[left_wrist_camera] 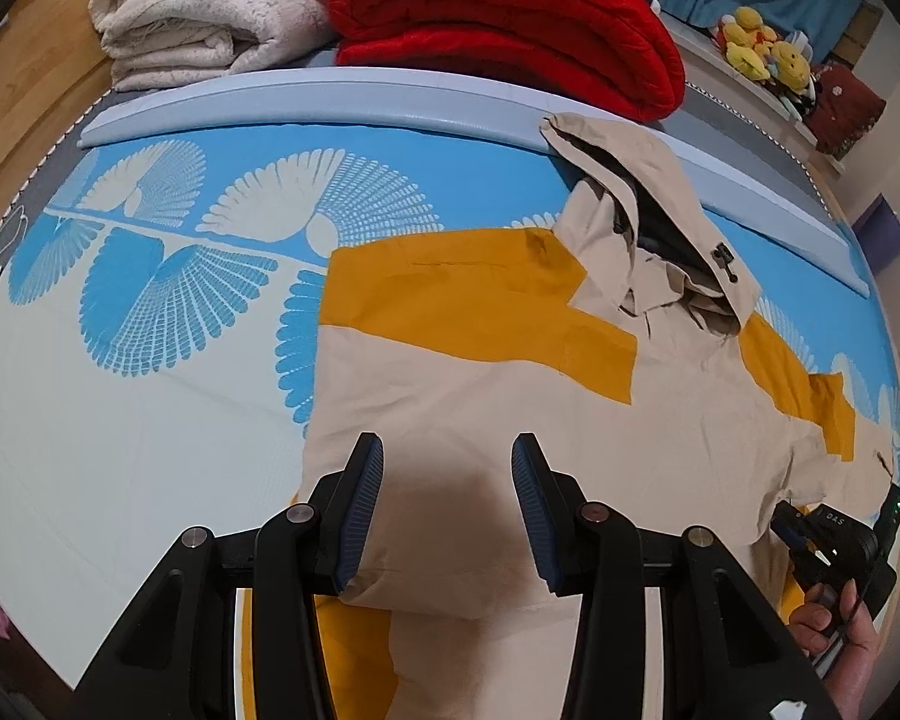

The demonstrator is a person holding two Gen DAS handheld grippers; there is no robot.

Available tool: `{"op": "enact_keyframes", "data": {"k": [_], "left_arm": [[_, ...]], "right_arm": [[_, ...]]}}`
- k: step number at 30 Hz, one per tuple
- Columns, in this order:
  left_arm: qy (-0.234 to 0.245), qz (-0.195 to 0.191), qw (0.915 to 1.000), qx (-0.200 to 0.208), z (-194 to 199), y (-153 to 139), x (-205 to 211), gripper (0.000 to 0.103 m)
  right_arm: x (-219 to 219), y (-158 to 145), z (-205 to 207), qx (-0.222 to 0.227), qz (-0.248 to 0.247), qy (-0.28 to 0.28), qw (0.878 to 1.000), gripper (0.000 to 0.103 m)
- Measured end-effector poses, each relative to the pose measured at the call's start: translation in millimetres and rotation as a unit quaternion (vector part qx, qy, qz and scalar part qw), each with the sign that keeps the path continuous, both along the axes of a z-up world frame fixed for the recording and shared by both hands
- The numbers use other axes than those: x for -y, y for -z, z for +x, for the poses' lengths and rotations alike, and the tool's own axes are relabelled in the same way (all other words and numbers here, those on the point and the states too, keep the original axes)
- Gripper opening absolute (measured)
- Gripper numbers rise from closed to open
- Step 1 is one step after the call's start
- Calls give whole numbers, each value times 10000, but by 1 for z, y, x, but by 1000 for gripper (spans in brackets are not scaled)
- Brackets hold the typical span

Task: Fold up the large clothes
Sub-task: 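Grasp the other sleeve near the shoulder with the right gripper, then fold the held sleeve inward over the jacket body with the right gripper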

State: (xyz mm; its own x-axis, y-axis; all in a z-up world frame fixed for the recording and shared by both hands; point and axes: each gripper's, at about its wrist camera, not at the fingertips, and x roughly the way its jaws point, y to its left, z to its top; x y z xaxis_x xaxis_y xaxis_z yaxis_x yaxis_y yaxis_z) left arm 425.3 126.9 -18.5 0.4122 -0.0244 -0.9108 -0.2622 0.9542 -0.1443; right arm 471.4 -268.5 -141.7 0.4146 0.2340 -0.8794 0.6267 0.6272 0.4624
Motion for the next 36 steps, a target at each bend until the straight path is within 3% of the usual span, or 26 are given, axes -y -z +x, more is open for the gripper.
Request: {"op": "enact_keyframes", "data": {"k": [4, 6, 7, 13, 18, 21, 24, 25, 26, 27, 28, 33, 36], "left_arm": [[-272, -210, 9994, -35, -2, 3, -21, 41], [-394, -350, 9986, -92, -2, 7, -30, 41], [-445, -404, 9981, -123, -3, 9, -34, 41], [-491, -481, 9974, -236, -4, 16, -39, 41], [-461, -488, 9974, -251, -3, 18, -36, 41], [-440, -482, 9975, -266, -2, 20, -34, 41], [-384, -451, 9978, -304, -1, 23, -31, 41], [-373, -445, 9978, -319, 0, 24, -31, 41], [-365, -442, 9978, -336, 0, 26, -31, 41], [-363, -444, 9977, -350, 0, 27, -31, 41], [-366, -455, 9976, -363, 0, 28, -31, 41], [-334, -543, 9968, -486, 0, 38, -31, 41], [-268, -549, 9962, -626, 0, 50, -27, 41]], "right_arm": [[4, 3, 3, 42, 201, -24, 9998, 24], [6, 10, 6, -44, 347, -8, 9994, 46], [8, 14, 6, -60, 456, 31, 9989, 48], [19, 8, 6, 27, 570, 198, 9982, 48], [24, -19, -6, 653, 282, 434, 9965, 51], [26, -6, -1, 462, 560, 376, 9967, 51], [22, 14, 7, -91, 544, 167, 9983, 51], [22, 21, 8, -204, 573, 127, 9981, 50], [23, 24, 8, -249, 572, 141, 9980, 40], [23, 24, 8, -226, 542, 124, 9982, 12], [23, 23, 9, -121, 600, 69, 9981, 8], [32, -18, 7, 398, -78, 168, 9990, 6], [38, -17, 7, 120, -260, 90, 9996, 11]]}}
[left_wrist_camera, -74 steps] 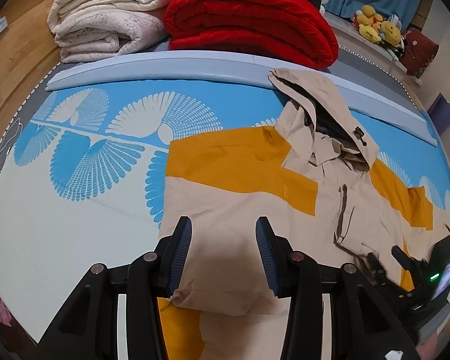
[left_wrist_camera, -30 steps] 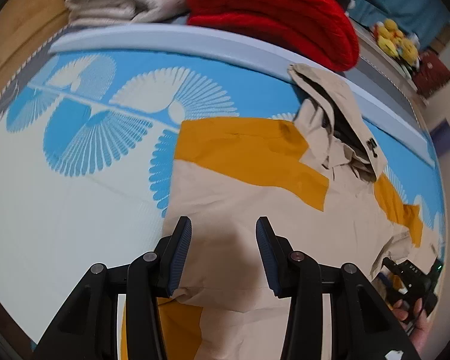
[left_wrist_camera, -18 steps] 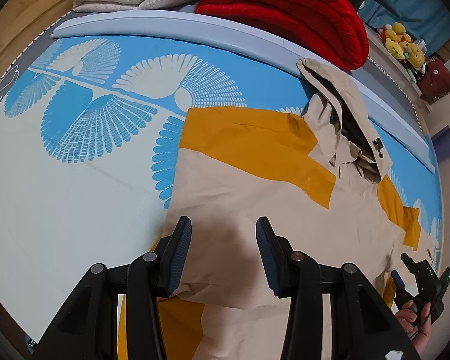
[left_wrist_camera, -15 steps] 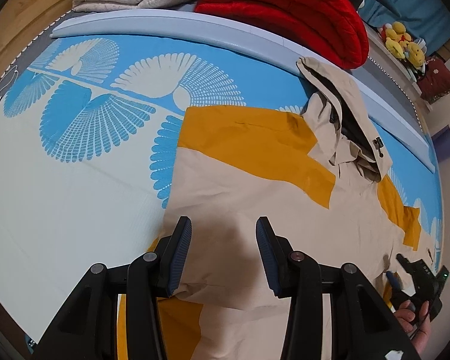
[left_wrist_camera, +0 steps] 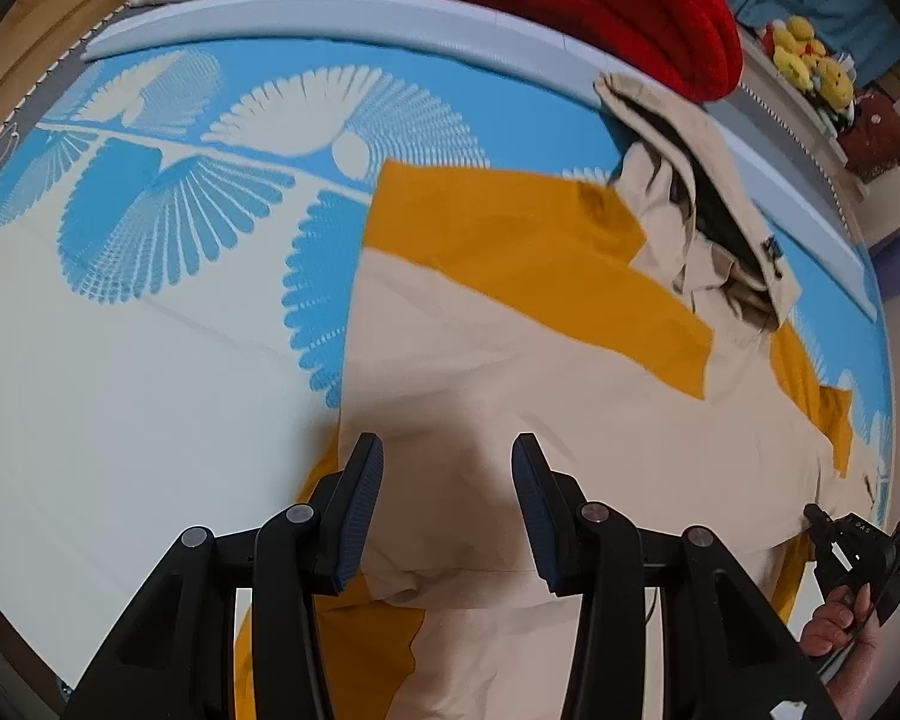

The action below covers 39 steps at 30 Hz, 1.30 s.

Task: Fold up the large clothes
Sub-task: 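Fold the held sleeve inward over the jacket body with the right gripper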

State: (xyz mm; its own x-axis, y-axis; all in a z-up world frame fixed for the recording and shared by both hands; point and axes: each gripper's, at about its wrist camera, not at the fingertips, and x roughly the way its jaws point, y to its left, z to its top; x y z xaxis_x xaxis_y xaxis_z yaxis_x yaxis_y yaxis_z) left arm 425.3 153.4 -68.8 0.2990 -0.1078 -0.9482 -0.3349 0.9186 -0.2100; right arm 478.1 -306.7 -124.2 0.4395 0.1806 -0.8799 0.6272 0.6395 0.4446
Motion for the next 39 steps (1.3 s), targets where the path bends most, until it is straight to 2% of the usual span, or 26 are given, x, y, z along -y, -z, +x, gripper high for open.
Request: {"op": "enact_keyframes", "data": {"k": [4, 7, 8, 9, 13, 15, 17, 19, 21, 24, 26, 28, 30, 32, 34, 39], "left_arm": [[134, -111, 9996, -217, -1, 20, 11, 41], [290, -62, 9987, -406, -2, 38, 20, 41], [323, -51, 9982, -499, -2, 45, 21, 40], [352, -52, 9975, -613, -3, 53, 22, 39], [396, 275, 9938, -1004, -7, 75, 21, 37], [371, 408, 9936, -983, -8, 70, 22, 37], [417, 464, 9959, -651, -8, 52, 28, 37], [643, 457, 9962, -370, -7, 40, 39, 39], [871, 475, 9946, -308, -7, 40, 51, 39], [1033, 523, 9895, -862, -11, 71, 58, 39], [973, 467, 9887, -1040, -14, 84, 56, 39], [991, 625, 9883, -972, -13, 77, 59, 39], [1063, 791, 9886, -719, -15, 57, 66, 39], [1197, 931, 9876, -412, -17, 37, 75, 39], [1379, 1006, 9853, 80, -21, 13, 87, 39], [1746, 943, 9763, 869, -26, -21, 118, 40]], "right_arm": [[10, -3, -15, -264, -280, 238, 9990, 16], [-3, -23, -14, -19, -743, 30, 9972, 20], [-6, -27, -12, 46, -815, -53, 9966, 24], [-8, -30, -11, 110, -864, -123, 9961, 30], [7, -34, -13, 43, -818, 181, 9965, 36], [20, -33, -19, -78, -748, 454, 9961, 36], [31, -36, -21, -4, -827, 543, 9951, 36], [29, -36, -15, 151, -739, 250, 9968, 37], [18, -25, 3, 232, -376, -416, 9982, 38], [9, 0, 18, -153, -103, -1022, 9946, 39], [11, 19, 19, -572, -85, -1143, 9918, 39], [18, 22, 17, -580, 131, -1095, 9922, 39], [22, 9, 17, -508, 67, -1054, 9931, 39], [26, -14, 17, -259, -264, -1115, 9931, 39], [32, -39, 17, 86, -564, -1171, 9915, 39], [79, -90, 13, 868, -1439, -1215, 9783, 39]]}}
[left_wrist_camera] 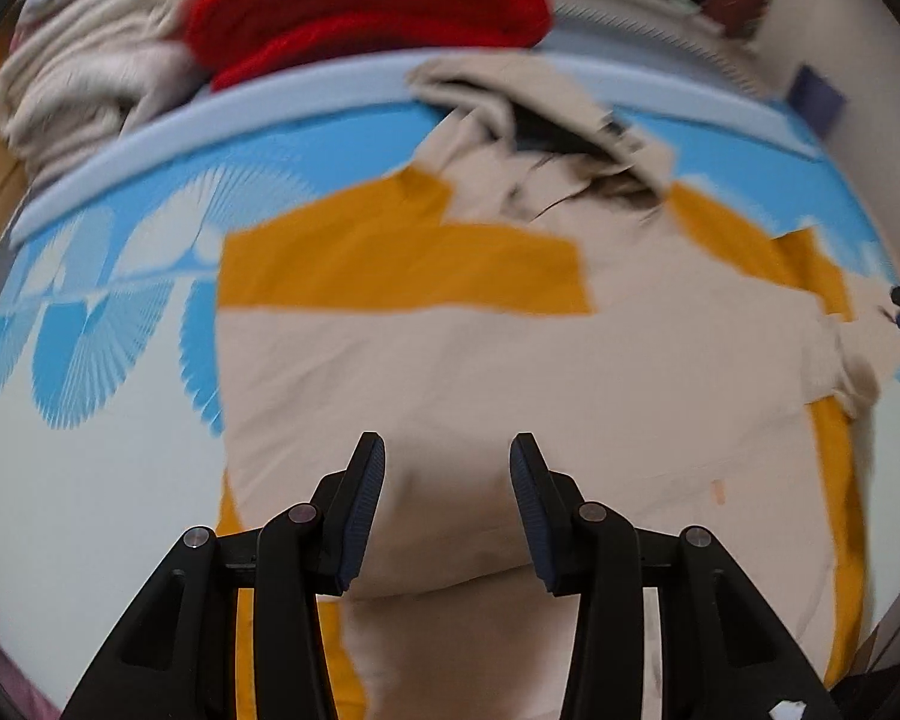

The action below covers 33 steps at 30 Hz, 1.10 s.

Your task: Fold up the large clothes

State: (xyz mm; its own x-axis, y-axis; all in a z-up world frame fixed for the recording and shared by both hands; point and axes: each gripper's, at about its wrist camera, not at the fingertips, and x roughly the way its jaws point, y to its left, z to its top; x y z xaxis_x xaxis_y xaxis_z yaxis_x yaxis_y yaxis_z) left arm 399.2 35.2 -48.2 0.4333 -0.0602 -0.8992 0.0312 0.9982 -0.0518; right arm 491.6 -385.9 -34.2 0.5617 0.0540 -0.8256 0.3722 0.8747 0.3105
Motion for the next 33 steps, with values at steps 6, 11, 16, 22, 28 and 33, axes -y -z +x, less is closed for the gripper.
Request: {"op": "enact_keyframes", "data": {"k": [6, 11, 16, 22, 28, 33], "left_arm": [[250, -98, 9983, 512, -1, -16, 28, 40], [230, -75, 9972, 708, -3, -21, 36, 40], [434, 1, 9962, 751, -3, -17, 52, 40], [514, 141, 9957, 751, 3, -11, 60, 40], [314, -85, 9979, 566, 11, -4, 53, 40], [338, -52, 9976, 603, 12, -7, 51, 39]], "right_arm": [[92, -10, -21, 252, -629, 139, 9976, 39], [185, 16, -44, 147, -604, 820, 9947, 26], [256, 39, -61, 255, -236, 1667, 9854, 26], [288, 92, -59, 88, 337, 2102, 9770, 27], [297, 124, -48, 113, 692, 2230, 9723, 27], [299, 125, -42, 270, 697, 2397, 9680, 27]]}}
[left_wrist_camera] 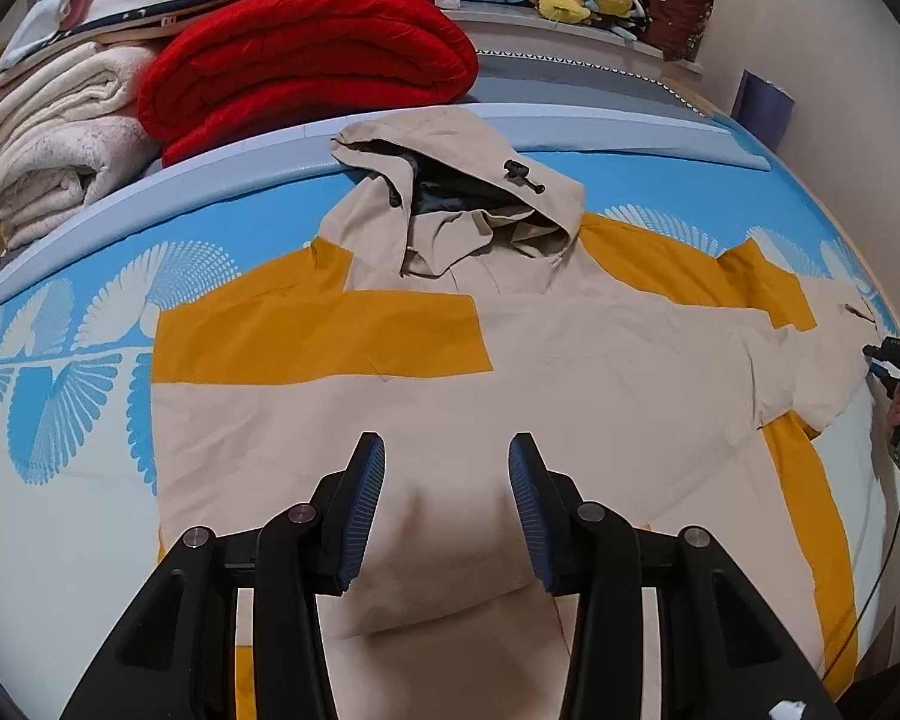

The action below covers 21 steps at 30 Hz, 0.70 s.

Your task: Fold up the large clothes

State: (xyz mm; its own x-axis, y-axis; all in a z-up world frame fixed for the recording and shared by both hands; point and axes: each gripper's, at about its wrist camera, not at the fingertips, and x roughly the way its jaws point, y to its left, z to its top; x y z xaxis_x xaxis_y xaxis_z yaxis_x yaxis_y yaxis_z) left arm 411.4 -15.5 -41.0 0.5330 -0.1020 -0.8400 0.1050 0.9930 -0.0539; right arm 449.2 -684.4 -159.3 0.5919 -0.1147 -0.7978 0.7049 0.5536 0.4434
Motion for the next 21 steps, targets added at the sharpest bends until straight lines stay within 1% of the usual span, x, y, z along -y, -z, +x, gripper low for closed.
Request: {"op": "enact_keyframes", "data": {"k": [1, 2, 3, 6, 8, 11, 14, 15, 17, 18, 21], "left_arm": [[3, -7, 10000, 0, 0, -1, -1, 39], [10, -14, 10000, -4, 0, -1, -2, 39], [14, -16, 10000, -6, 0, -2, -3, 39], [-7, -34, 10000, 19, -1, -8, -8, 39], [-58, -45, 10000, 37, -1, -12, -14, 39], [-159, -52, 9999, 17, 0, -18, -23, 39], [-315, -105, 9994, -9, 0, -27, -35, 39], [-371, -147, 9992, 2, 0, -31, -41, 39], [-422, -139, 9990, 8, -1, -36, -49, 39], [-454, -127, 9989, 8, -2, -39, -53, 39], [-536, -202, 9984, 23, -6, -46, -64, 38]], "right_arm": [[-1, -1, 2, 18, -17, 12, 10000, 26], [-2, -2, 4, 57, -45, 32, 10000, 14], [-3, -6, 5, 96, -96, 43, 9999, 5], [-18, -32, 12, 271, -574, -47, 9980, 3], [-42, -63, 25, 368, -1073, -307, 9931, 2], [-85, -106, 40, 573, -1572, -770, 9829, 2], [-152, -154, 54, 807, -2028, -1474, 9647, 2], [-189, -172, 58, 881, -2190, -1845, 9541, 2], [-242, -194, 62, 994, -2318, -2386, 9378, 2], [-275, -205, 61, 1096, -2297, -2726, 9279, 2], [-378, -225, 49, 1321, -2266, -3731, 8899, 2]]}}
